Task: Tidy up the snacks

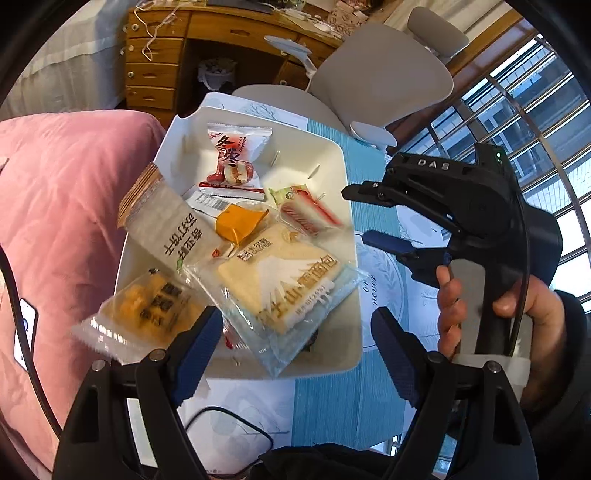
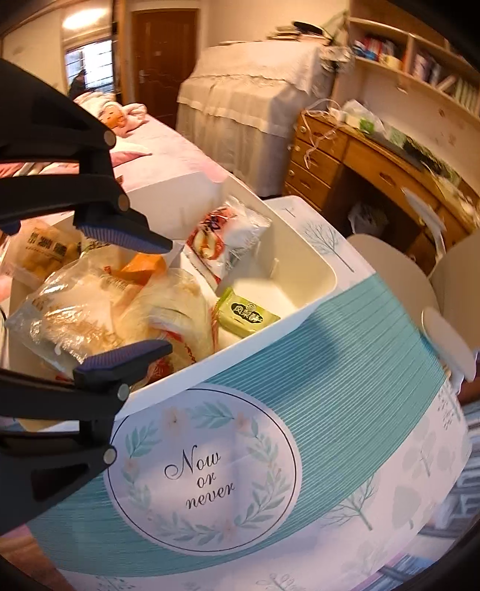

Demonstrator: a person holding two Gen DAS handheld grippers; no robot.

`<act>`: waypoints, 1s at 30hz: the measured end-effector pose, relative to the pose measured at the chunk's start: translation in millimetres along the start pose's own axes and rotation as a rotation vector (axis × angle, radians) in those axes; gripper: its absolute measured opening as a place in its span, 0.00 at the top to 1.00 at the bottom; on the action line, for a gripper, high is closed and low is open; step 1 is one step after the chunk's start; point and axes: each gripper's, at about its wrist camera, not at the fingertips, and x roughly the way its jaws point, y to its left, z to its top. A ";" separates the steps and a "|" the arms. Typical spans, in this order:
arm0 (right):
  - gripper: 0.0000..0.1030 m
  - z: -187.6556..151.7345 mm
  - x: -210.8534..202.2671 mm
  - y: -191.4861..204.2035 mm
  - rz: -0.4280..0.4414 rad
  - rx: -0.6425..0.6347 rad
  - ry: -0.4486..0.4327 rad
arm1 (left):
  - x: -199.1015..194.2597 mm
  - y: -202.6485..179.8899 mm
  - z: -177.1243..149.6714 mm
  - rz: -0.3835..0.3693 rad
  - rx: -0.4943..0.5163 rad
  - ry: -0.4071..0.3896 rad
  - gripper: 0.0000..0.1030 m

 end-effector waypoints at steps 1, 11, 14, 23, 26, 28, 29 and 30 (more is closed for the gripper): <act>0.47 -3.3 -5.9 -4.3 0.005 -0.012 -0.001 | -2.4 -3.6 -4.3 0.007 0.000 -0.006 0.21; 0.40 -47.9 -67.7 -96.1 -0.020 -0.144 -0.029 | -17.3 -67.9 -75.6 0.122 -0.036 -0.056 0.20; 0.38 -62.6 -90.3 -138.0 -0.041 -0.164 -0.019 | -23.5 -87.1 -99.0 0.144 -0.071 -0.097 0.20; 0.33 -98.3 -165.0 -239.1 -0.165 -0.268 -0.015 | -38.6 -158.1 -141.0 0.192 -0.029 -0.122 0.20; 0.31 -107.1 -191.3 -256.6 -0.168 -0.280 -0.033 | -49.5 -182.4 -144.1 0.227 0.034 -0.137 0.20; 0.31 -111.4 -206.5 -260.5 -0.157 -0.284 -0.048 | -59.6 -196.5 -145.4 0.234 0.069 -0.154 0.20; 0.30 -113.4 -214.9 -259.7 -0.147 -0.292 -0.056 | -64.9 -203.3 -145.6 0.240 0.084 -0.163 0.20; 0.30 -114.7 -221.9 -258.4 -0.139 -0.302 -0.065 | -68.7 -207.4 -146.0 0.243 0.093 -0.169 0.20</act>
